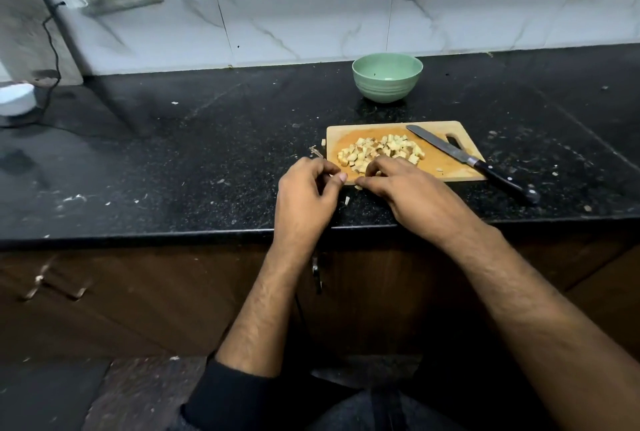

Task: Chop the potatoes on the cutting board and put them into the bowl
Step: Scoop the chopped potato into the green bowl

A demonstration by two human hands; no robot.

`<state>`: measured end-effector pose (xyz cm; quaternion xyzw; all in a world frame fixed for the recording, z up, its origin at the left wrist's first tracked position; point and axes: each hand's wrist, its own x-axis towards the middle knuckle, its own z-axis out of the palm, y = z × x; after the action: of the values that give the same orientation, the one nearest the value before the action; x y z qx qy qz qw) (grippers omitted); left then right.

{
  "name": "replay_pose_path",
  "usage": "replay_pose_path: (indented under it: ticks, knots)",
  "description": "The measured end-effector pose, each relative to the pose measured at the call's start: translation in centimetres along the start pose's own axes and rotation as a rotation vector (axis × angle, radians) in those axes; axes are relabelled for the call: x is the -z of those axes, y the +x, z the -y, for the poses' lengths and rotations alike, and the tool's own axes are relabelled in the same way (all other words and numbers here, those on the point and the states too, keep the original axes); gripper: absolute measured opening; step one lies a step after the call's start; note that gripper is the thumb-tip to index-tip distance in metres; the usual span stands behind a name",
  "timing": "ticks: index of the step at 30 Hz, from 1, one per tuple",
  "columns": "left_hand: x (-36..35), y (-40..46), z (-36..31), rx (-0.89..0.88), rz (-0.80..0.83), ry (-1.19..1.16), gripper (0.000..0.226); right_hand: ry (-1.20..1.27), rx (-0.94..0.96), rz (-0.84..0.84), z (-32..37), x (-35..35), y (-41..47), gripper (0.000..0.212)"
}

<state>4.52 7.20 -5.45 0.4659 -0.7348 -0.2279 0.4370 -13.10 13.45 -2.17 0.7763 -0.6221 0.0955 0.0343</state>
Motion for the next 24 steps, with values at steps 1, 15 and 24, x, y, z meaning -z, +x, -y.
replay_pose_path:
  ticks: [1, 15, 24]
  knots:
    - [0.1, -0.5, 0.0, -0.007, 0.037, 0.057, 0.009, -0.017, 0.024, 0.017, 0.1, -0.1, 0.0, 0.057]
    - [0.6, 0.0, -1.9, 0.085, 0.358, 0.286, 0.014, -0.088, -0.197, -0.138, 0.0, -0.5, -0.4, 0.019]
    - [0.4, -0.1, -3.4, -0.097, 0.418, 0.540, 0.013, -0.057, -0.448, -0.209, 0.4, -0.3, -0.4, 0.013]
